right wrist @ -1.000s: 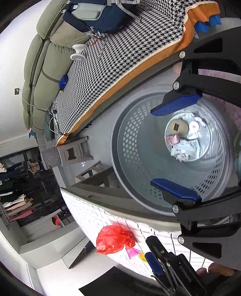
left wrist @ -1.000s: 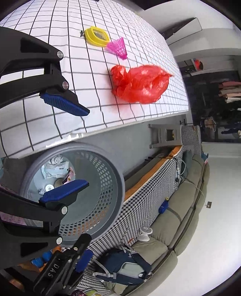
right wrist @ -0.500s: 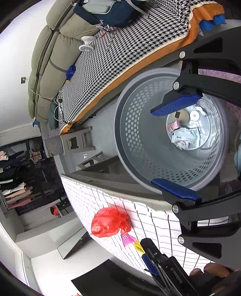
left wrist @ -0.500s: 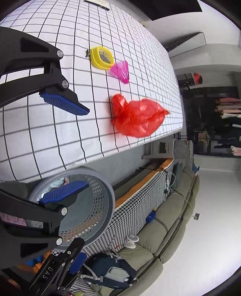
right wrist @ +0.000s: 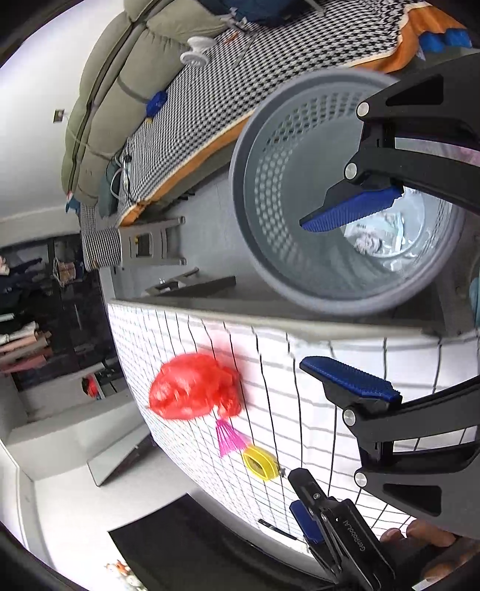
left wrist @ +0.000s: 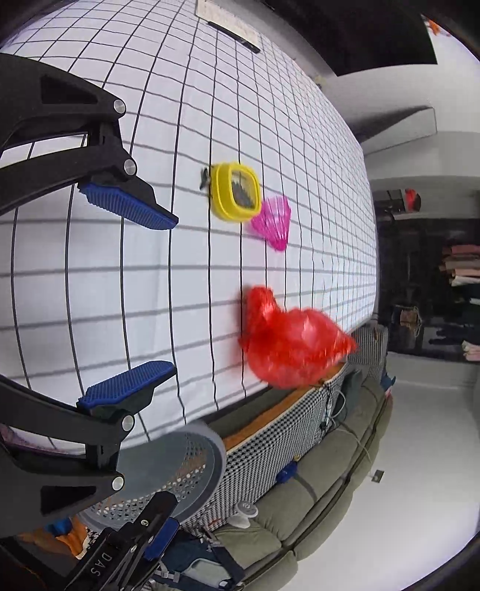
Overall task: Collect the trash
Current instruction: 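Reach the left gripper to the yellow square container and grasp it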
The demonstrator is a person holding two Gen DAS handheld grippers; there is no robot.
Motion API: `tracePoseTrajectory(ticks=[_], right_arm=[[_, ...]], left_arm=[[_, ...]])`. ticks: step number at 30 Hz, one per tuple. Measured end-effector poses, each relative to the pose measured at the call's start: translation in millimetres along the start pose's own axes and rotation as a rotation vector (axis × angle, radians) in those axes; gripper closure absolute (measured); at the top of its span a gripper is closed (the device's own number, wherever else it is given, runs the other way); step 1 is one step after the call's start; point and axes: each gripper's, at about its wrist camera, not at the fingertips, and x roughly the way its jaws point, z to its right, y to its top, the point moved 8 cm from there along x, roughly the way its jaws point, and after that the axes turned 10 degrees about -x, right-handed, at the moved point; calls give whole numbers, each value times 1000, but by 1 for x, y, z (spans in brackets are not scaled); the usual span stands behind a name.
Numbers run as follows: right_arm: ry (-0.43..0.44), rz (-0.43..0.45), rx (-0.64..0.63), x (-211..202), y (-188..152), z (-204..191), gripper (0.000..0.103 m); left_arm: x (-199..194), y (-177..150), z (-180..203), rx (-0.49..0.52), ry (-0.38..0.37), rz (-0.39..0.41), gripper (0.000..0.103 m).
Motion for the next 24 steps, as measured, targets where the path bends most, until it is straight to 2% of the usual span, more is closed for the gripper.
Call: tracePoseTrajectory(ticks=[15,24], right_arm=[[77,-68,-116,59,30,-80,36],[118,-118,-141,91,34,-101,36]], left_arm=[[29,24,-96,-124,109,-37,31],[59,41,-116,-153,143,-80,31]])
